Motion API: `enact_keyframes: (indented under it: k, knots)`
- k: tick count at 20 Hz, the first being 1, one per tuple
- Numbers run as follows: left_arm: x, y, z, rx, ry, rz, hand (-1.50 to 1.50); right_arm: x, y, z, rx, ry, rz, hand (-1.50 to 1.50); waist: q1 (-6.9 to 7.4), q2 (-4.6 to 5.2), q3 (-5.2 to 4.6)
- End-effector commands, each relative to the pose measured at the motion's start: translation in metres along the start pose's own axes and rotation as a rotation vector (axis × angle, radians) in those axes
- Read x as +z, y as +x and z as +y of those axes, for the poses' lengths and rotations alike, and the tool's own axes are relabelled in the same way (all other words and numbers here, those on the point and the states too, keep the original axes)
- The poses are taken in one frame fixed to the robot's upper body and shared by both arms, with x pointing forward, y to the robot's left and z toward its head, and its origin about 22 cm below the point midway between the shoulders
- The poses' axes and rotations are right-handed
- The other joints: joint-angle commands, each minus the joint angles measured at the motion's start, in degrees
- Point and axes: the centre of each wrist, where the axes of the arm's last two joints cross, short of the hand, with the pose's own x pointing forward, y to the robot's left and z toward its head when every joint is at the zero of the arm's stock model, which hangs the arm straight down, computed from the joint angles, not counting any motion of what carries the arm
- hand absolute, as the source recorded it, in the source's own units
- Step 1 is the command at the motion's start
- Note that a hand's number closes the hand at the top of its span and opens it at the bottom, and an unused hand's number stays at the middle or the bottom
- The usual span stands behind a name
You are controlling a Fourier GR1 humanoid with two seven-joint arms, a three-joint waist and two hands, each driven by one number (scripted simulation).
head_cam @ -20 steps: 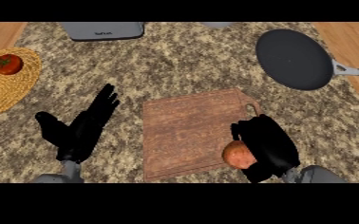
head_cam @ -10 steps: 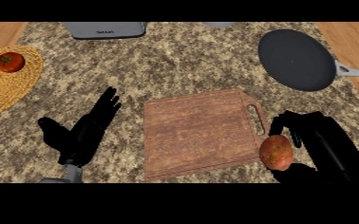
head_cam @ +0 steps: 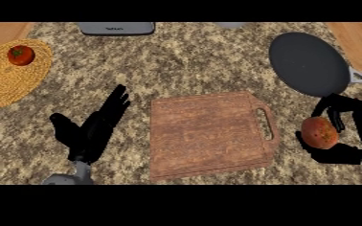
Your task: Pick the sweet potato from the cutting board and place it in the pan
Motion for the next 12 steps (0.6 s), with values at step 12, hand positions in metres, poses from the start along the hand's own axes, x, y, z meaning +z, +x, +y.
enact_keyframes:
  k: [12]
  knots:
    - [-0.006, 0.009, -0.003, -0.024, -0.052, 0.011, 0.0, -0.097, -0.092, -0.003, 0.159, -0.304, 0.079, 1.5, 2.49, 0.49, 0.04]
